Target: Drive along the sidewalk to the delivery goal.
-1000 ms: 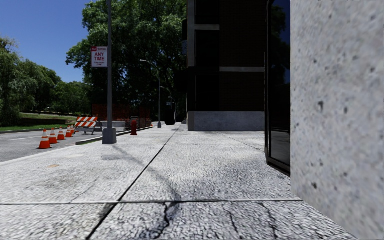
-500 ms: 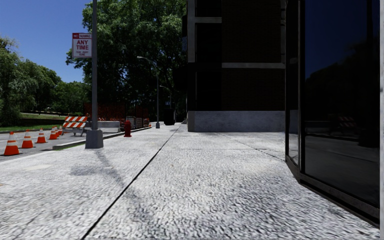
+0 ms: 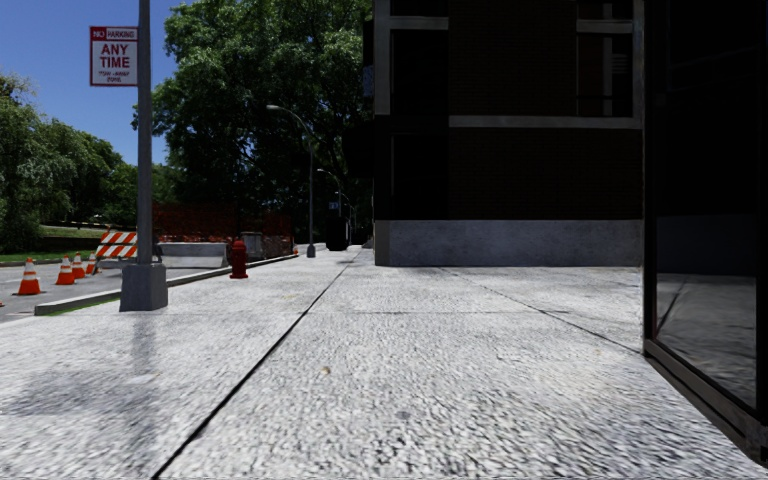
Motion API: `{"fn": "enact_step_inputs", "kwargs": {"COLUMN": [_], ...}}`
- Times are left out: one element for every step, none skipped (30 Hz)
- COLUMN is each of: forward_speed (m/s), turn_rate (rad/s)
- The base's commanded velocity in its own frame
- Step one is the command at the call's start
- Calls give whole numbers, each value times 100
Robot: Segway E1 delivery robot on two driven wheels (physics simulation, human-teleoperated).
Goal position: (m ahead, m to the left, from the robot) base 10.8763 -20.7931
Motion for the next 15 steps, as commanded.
{"fn": "enact_step_inputs", "kwargs": {"forward_speed": [200, 200, 200, 200, 200, 200, 200, 200, 200, 200, 200, 200, 200, 200, 200], "turn_rate": [0, 0, 0, 0, 0, 0, 0, 0, 0, 0, 0, 0, 0, 0, 0]}}
